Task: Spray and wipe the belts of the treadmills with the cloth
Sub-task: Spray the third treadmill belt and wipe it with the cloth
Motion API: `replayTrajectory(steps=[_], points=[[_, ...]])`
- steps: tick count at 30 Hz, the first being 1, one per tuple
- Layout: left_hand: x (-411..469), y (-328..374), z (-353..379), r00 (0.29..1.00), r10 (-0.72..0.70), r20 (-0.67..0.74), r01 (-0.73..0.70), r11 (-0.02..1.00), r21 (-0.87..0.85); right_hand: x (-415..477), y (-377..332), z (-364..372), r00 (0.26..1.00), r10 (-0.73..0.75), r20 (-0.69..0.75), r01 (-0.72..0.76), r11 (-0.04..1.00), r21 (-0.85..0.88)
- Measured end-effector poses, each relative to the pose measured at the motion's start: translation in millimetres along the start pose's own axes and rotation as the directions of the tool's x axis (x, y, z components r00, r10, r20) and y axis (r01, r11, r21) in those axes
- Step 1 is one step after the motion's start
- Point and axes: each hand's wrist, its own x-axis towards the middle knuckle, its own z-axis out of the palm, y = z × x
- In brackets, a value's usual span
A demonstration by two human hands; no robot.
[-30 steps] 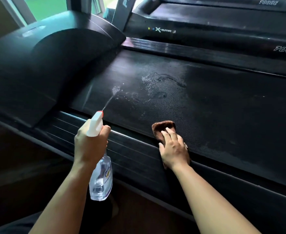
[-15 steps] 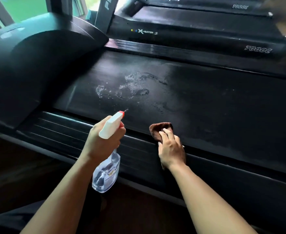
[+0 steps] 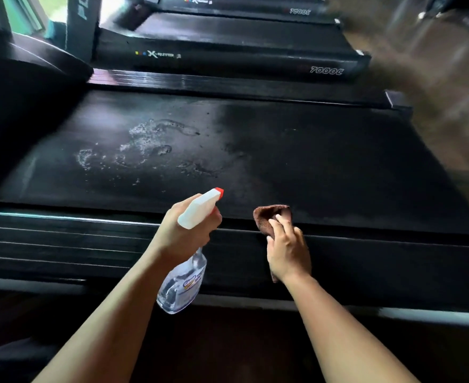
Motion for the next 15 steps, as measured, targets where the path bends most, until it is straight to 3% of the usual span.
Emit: replayTrajectory(steps=[8, 15], points=[[12.7, 10.7, 61.8, 0.994, 0.024, 0.105, -0.036, 0.992, 0.118, -22.4, 67.0, -20.1, 0.986, 0.143, -0.089, -0.149, 0.986, -0.069], [20.4, 23.8, 107.9, 0.965, 0.063, 0.253, -0.080, 0.995, 0.055, -25.0, 83.8, -16.4, 0.979, 0.160, -0.129, -0.170, 0.982, -0.079]])
